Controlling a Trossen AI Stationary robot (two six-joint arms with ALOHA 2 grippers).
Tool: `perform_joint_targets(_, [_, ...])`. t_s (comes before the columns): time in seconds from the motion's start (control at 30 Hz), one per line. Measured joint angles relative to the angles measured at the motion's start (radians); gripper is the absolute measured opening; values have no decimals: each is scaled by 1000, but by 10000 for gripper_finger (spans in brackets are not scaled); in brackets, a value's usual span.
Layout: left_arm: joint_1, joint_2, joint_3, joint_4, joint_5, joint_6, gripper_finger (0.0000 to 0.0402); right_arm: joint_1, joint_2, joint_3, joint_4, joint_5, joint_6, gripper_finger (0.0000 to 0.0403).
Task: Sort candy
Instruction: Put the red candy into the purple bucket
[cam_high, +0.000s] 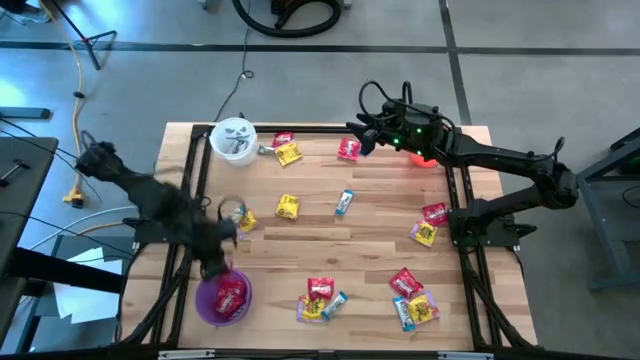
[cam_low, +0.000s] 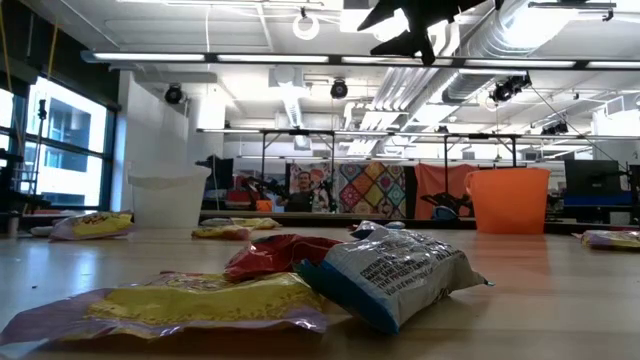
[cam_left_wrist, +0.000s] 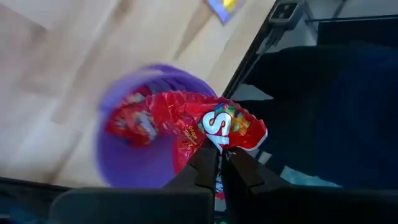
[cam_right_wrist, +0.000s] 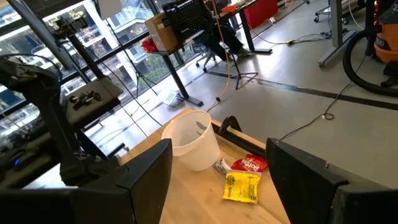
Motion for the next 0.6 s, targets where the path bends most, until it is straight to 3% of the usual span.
perform_joint_targets(0.23, [-176, 121, -89, 93, -43, -212, 0, 0, 0, 0, -2, 0, -25, 255])
perform_joint_targets(0.6, [-168, 211, -210, 156, -46, -207, 2, 0, 0, 0, -6, -14, -31, 254])
